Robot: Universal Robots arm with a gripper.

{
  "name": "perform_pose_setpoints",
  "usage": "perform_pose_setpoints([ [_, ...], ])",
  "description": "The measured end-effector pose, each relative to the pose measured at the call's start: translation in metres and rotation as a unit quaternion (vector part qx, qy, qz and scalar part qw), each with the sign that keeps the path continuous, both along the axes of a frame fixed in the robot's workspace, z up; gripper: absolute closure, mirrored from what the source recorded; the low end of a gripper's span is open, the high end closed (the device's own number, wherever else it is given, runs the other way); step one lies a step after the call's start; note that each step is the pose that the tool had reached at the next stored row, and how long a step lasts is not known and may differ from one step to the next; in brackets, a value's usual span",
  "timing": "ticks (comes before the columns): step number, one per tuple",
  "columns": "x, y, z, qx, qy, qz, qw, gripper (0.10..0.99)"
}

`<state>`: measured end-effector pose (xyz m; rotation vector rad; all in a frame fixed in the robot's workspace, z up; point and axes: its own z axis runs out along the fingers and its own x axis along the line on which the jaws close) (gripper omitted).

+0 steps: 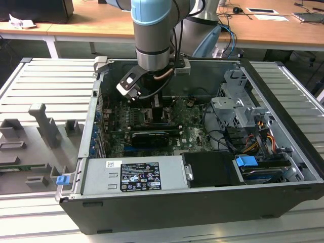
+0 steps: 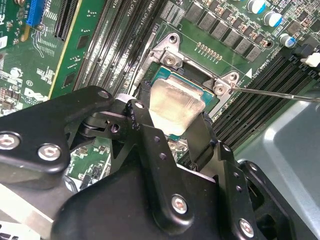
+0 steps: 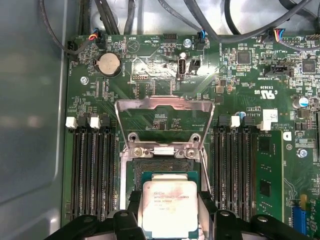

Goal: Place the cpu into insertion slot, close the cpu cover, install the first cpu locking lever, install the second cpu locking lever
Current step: 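Place the cpu into insertion slot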

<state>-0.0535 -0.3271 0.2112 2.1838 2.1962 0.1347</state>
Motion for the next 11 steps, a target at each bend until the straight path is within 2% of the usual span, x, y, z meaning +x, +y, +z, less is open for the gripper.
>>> perform_pose_setpoints([
  [11, 0.0025, 0.0025, -0.0038, 0.0000, 0.0003, -0.006, 1.0000, 0.557],
])
